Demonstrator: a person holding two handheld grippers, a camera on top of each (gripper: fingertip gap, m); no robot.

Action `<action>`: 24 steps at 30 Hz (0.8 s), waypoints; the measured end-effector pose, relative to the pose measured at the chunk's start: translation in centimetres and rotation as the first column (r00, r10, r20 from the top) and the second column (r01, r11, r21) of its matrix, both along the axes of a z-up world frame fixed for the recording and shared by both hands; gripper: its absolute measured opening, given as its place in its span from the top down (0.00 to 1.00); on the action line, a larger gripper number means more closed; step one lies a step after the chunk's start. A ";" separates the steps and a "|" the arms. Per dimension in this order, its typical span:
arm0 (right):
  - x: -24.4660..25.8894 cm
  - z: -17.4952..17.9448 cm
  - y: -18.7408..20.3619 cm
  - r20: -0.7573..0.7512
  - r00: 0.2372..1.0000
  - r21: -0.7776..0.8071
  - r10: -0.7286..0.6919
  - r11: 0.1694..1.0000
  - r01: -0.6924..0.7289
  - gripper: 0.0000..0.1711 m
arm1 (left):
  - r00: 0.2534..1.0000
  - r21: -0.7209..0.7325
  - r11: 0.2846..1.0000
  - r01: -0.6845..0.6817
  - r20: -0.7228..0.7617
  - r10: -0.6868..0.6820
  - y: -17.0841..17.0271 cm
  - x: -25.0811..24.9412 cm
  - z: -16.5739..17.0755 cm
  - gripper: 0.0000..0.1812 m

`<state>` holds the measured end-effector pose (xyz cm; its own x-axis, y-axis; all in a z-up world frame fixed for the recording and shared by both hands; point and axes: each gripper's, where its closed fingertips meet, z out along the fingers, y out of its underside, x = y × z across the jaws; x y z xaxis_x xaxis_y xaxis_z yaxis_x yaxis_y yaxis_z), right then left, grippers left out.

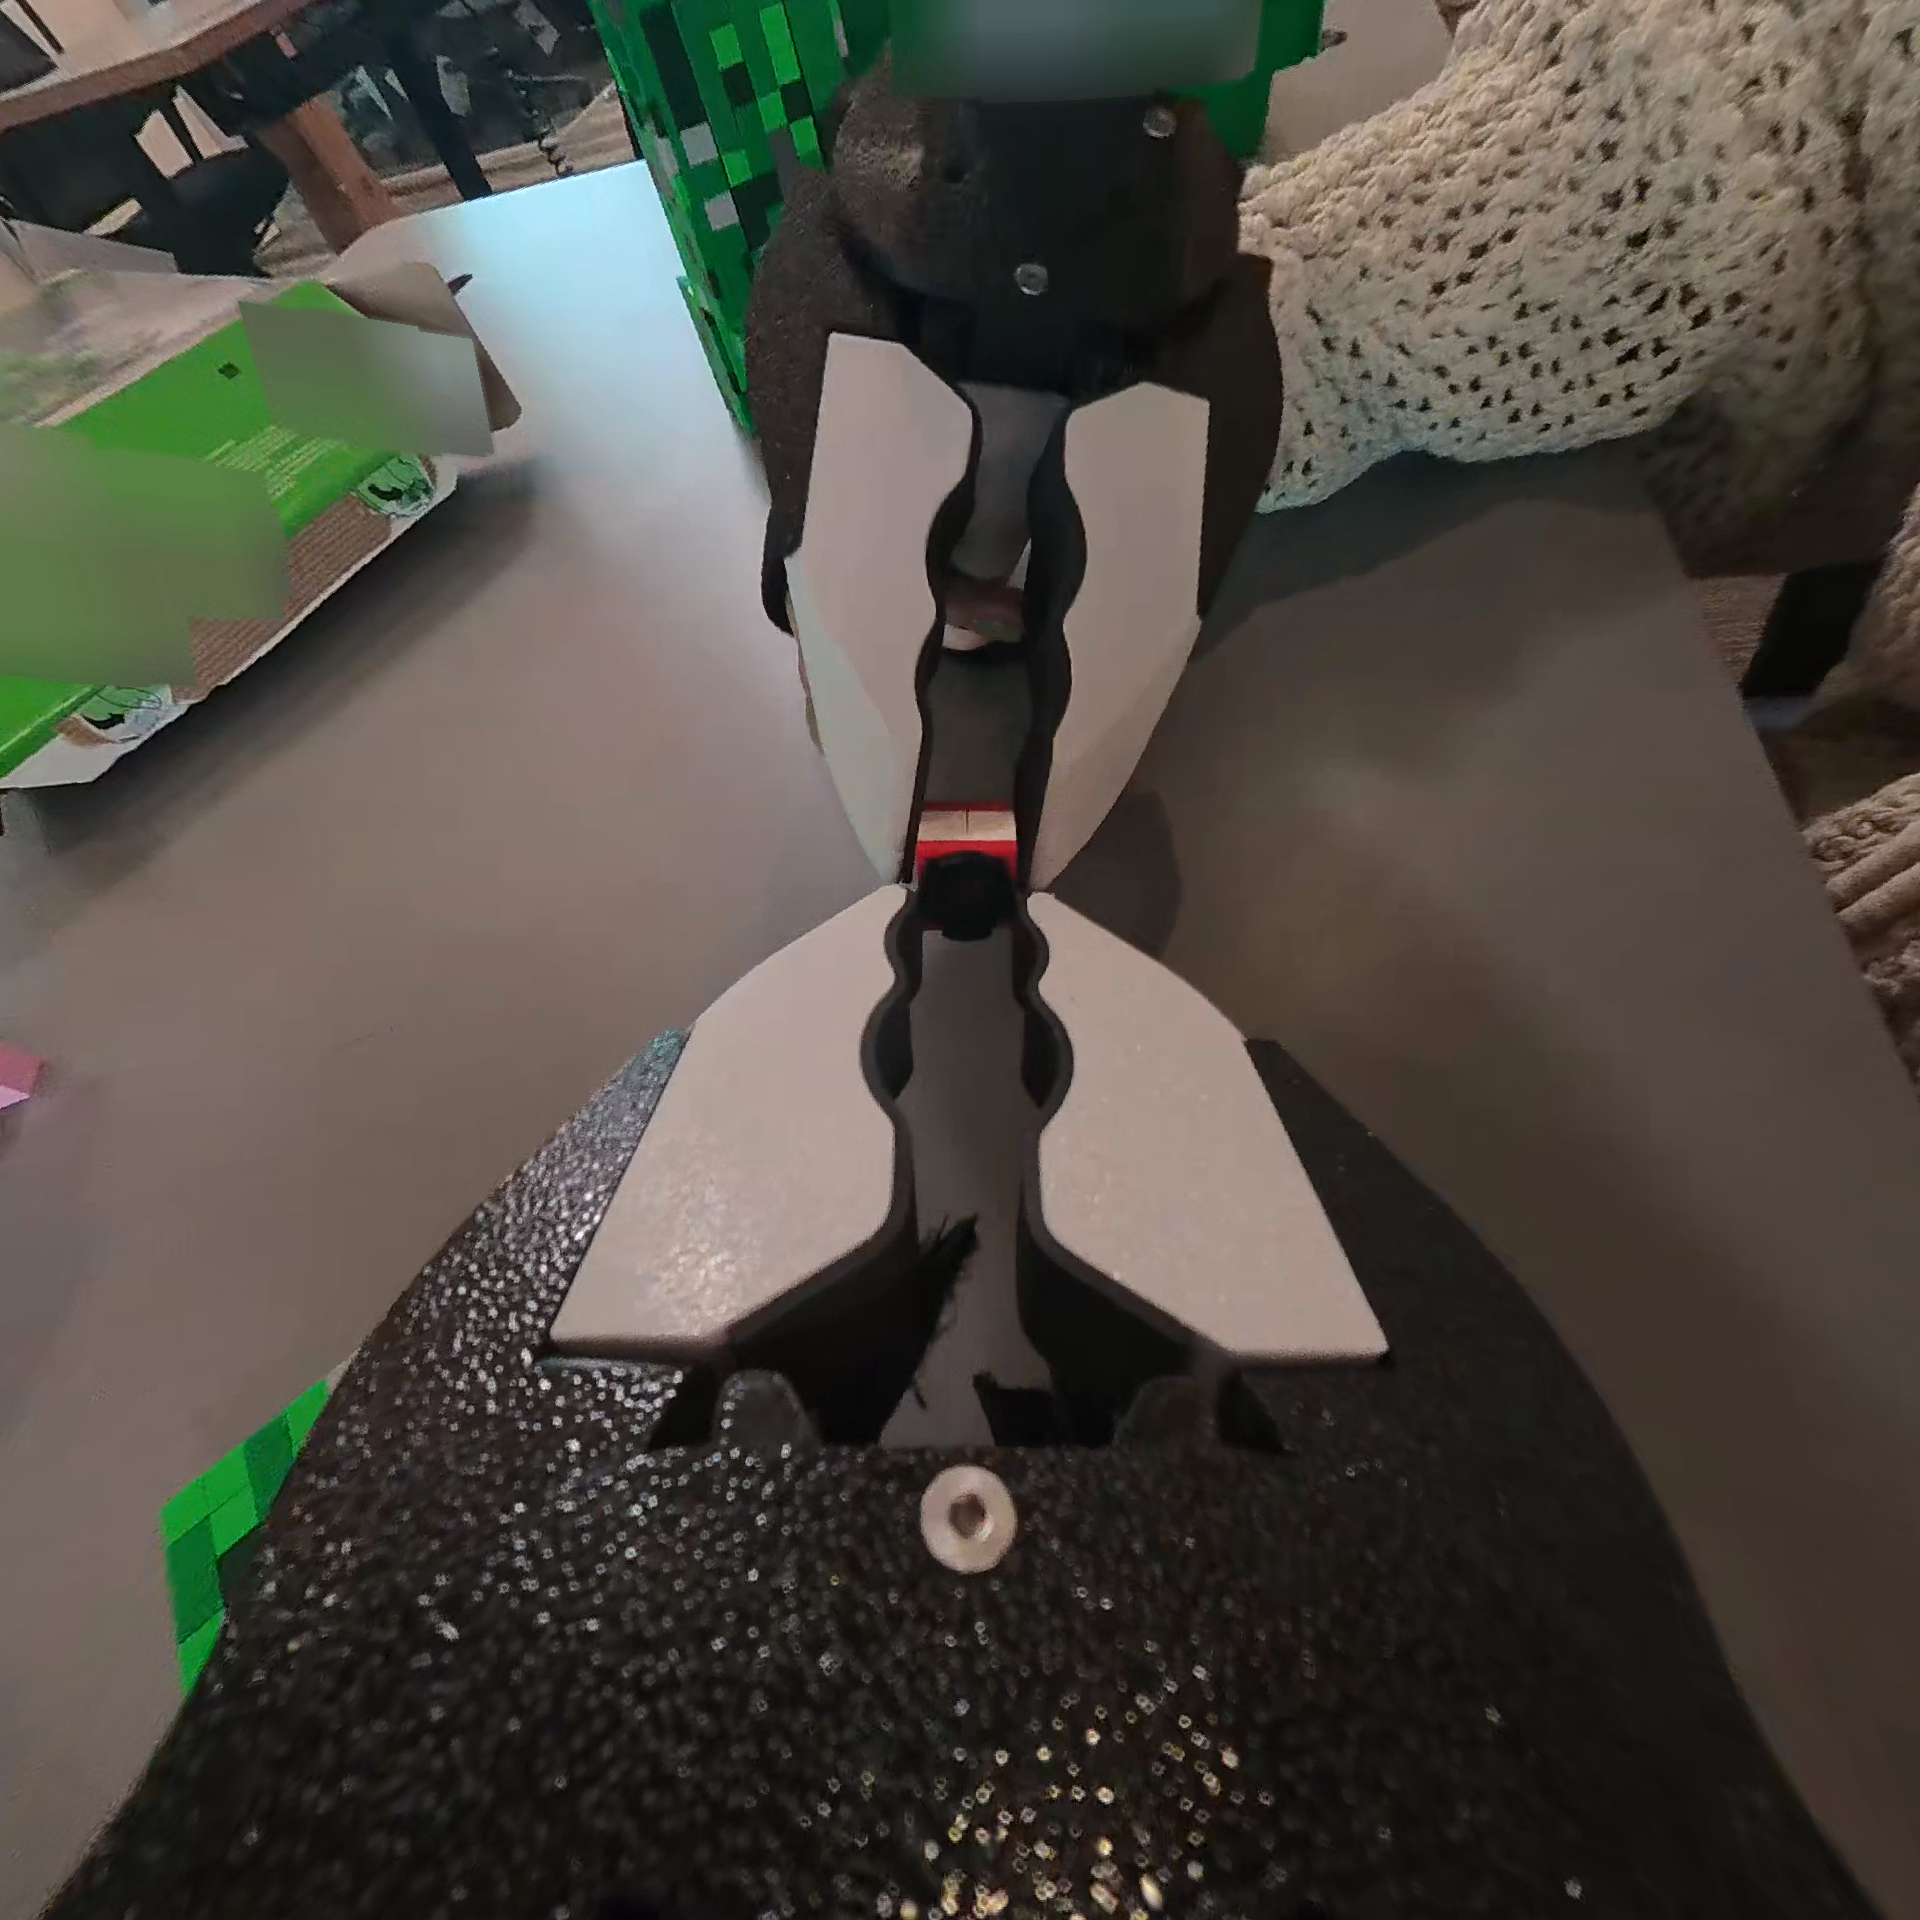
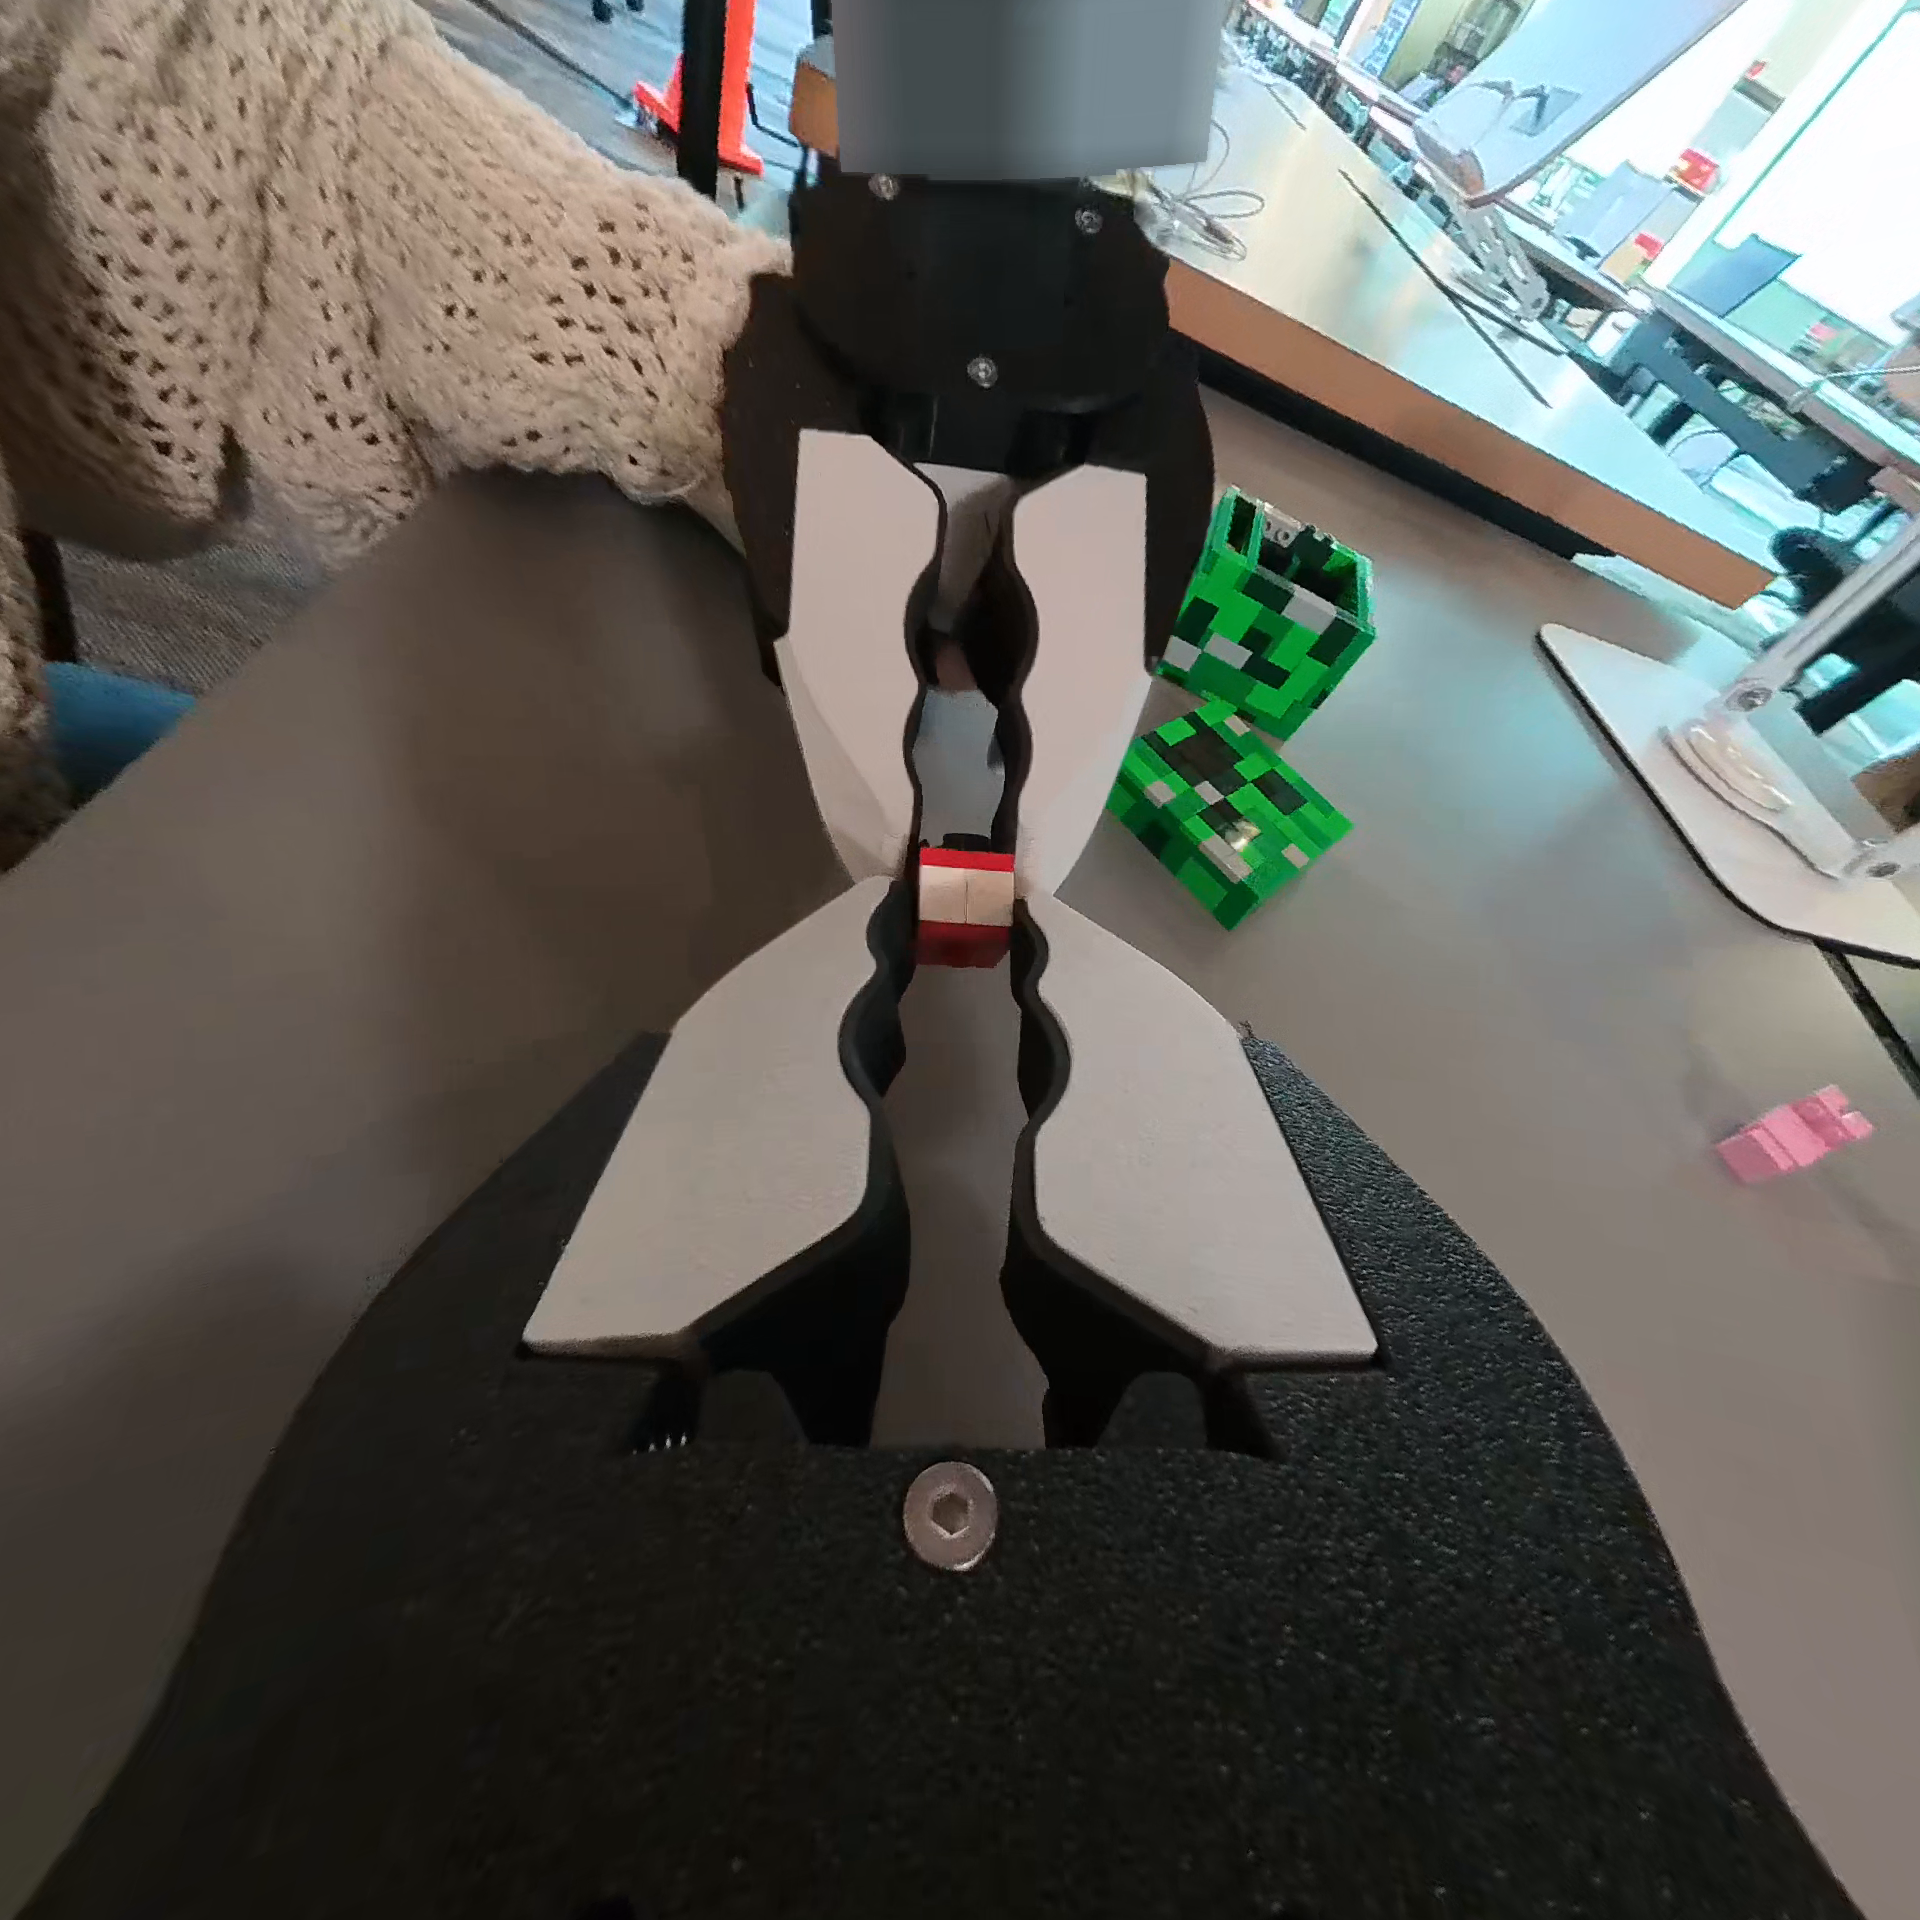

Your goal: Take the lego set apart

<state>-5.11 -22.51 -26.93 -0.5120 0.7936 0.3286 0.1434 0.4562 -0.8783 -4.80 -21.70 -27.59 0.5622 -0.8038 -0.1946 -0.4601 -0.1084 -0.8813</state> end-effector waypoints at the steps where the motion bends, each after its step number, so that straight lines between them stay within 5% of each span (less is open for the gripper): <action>1: -0.1 0.0 0.1 -0.009 1.000 0.014 -0.007 1.000 0.007 0.90 | 1.000 -0.002 1.000 -0.005 -0.001 0.005 0.1 -0.1 0.0 0.91; 15: -0.6 -1.6 1.5 0.000 0.996 0.184 -0.093 0.979 0.091 0.89 | 0.995 -0.049 0.996 -0.077 -0.068 0.074 0.8 -1.1 -1.3 0.91; 24: -0.2 -1.6 0.9 0.033 0.998 0.132 -0.046 0.990 0.041 0.87 | 0.997 0.038 0.999 0.005 -0.076 -0.002 0.2 -0.1 -0.8 0.91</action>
<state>-5.28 -21.64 -28.53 -0.4911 0.7666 0.4137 0.1959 0.5599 -0.8050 -4.93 -21.53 -28.37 0.5420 -0.7969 -0.2668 -0.5258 -0.0739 -0.8474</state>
